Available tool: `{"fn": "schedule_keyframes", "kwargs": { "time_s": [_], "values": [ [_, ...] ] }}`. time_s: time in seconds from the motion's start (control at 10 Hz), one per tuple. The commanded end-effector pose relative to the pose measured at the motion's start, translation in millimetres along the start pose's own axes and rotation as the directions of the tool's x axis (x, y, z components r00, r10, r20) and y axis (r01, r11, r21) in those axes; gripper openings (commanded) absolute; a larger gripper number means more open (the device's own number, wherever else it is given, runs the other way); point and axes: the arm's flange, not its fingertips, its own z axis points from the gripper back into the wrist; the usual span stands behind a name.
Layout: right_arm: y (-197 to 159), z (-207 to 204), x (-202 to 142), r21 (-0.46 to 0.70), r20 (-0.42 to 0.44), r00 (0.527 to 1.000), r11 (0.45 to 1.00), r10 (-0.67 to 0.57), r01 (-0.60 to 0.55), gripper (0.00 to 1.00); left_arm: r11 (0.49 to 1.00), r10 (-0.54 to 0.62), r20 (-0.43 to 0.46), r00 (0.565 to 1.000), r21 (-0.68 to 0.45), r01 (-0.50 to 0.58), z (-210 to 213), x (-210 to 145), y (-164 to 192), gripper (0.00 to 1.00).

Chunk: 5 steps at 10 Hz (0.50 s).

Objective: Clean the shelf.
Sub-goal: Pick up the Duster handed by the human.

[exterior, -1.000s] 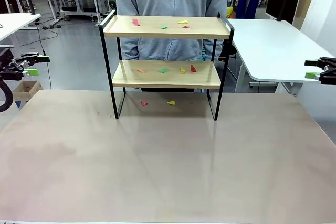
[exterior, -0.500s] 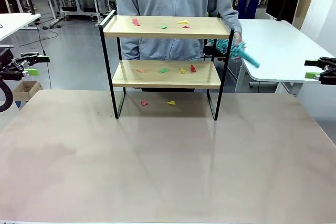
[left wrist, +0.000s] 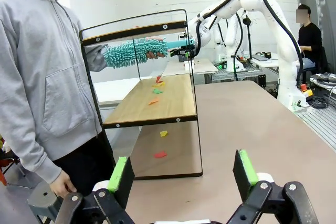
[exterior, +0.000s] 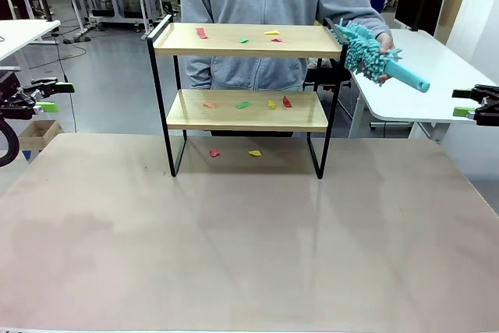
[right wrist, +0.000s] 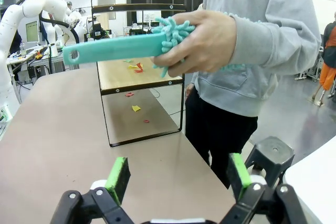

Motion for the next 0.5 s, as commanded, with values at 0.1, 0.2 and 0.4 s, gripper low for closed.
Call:
{"fn": "schedule_keyframes", "kwargs": {
  "time_s": [0.1, 0.2, 0.4],
  "values": [
    [0.2, -1.7, 1.8, 0.002, 0.001, 1.000, 1.000, 0.004, -0.004, 1.00, 1.000, -0.014, -0.011, 1.000, -0.003, 0.014, -0.3, 1.5, -1.2, 1.00],
    [0.2, -1.7, 1.8, 0.002, 0.001, 1.000, 1.000, 0.004, -0.004, 1.00, 1.000, -0.014, -0.011, 1.000, -0.003, 0.014, -0.3, 1.5, -1.2, 1.00],
    [0.2, -1.7, 1.8, 0.002, 0.001, 1.000, 1.000, 0.004, -0.004, 1.00, 1.000, -0.014, -0.011, 1.000, -0.003, 0.014, -0.3, 1.5, -1.2, 1.00]
  ]
}}
